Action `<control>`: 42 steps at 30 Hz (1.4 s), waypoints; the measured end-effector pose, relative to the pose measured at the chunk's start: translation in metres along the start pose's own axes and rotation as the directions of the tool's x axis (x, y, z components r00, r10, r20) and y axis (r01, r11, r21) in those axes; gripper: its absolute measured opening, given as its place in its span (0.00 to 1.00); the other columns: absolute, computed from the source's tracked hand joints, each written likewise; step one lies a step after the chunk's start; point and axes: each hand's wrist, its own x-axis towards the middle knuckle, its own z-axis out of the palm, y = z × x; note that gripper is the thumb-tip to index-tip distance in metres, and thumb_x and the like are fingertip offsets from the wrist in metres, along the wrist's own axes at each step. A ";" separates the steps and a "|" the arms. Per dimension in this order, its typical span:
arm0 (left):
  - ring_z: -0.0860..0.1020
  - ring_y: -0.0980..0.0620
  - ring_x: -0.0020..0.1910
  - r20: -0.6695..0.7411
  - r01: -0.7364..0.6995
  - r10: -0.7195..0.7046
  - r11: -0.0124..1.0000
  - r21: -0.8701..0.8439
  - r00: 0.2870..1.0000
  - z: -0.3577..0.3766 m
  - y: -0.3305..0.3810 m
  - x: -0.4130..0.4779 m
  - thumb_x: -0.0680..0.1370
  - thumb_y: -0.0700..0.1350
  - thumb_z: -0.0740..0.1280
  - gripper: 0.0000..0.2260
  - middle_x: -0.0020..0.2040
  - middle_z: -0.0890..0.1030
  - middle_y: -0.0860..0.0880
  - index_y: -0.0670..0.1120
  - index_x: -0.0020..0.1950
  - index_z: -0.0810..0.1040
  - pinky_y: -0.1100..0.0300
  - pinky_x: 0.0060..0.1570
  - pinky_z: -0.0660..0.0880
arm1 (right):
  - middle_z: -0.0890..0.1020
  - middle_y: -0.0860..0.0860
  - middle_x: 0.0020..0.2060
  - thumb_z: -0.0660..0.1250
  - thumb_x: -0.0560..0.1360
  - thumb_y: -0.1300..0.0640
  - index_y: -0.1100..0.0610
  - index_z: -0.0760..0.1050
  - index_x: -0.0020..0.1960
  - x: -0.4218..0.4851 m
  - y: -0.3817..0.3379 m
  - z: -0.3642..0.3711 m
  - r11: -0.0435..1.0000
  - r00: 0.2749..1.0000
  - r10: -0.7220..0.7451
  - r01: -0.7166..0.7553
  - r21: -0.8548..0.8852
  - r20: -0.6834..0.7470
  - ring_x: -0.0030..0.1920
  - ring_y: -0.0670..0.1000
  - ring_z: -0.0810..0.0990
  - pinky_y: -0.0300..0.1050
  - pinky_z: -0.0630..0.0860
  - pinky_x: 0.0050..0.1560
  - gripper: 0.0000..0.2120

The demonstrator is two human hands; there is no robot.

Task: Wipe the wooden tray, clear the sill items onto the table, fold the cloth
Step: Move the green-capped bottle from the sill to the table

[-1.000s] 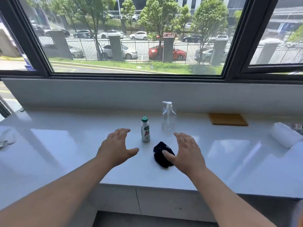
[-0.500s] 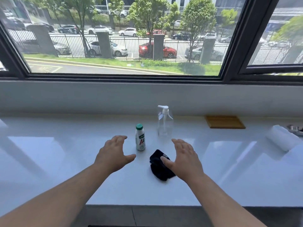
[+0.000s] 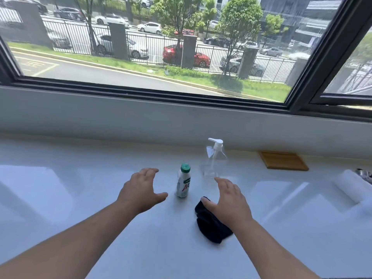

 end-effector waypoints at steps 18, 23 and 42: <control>0.70 0.53 0.72 0.204 0.189 -0.140 0.951 -0.243 0.969 0.093 0.031 0.114 0.67 0.68 0.76 0.46 0.80 0.66 0.57 0.60 0.80 0.60 0.58 0.58 0.73 | 0.76 0.54 0.72 0.68 0.80 0.48 0.50 0.67 0.78 0.133 0.017 0.089 0.668 0.813 0.204 -0.523 0.530 0.545 0.66 0.55 0.79 0.52 0.74 0.69 0.28; 0.75 0.56 0.65 0.246 0.327 -0.234 0.823 -0.465 0.940 0.131 0.043 0.137 0.63 0.66 0.79 0.43 0.73 0.73 0.62 0.65 0.75 0.65 0.59 0.50 0.75 | 0.76 0.53 0.56 0.63 0.82 0.60 0.51 0.70 0.70 0.160 0.023 0.121 0.360 0.643 0.088 -0.733 0.577 0.761 0.46 0.55 0.79 0.48 0.78 0.54 0.17; 0.82 0.60 0.45 -0.058 0.461 -0.581 0.699 -0.546 0.812 0.017 -0.063 0.033 0.65 0.65 0.76 0.23 0.51 0.83 0.63 0.64 0.57 0.75 0.54 0.43 0.81 | 0.80 0.52 0.63 0.68 0.80 0.55 0.50 0.71 0.76 0.132 -0.155 0.128 0.413 0.578 -0.286 -0.645 0.643 0.764 0.59 0.58 0.84 0.54 0.81 0.63 0.25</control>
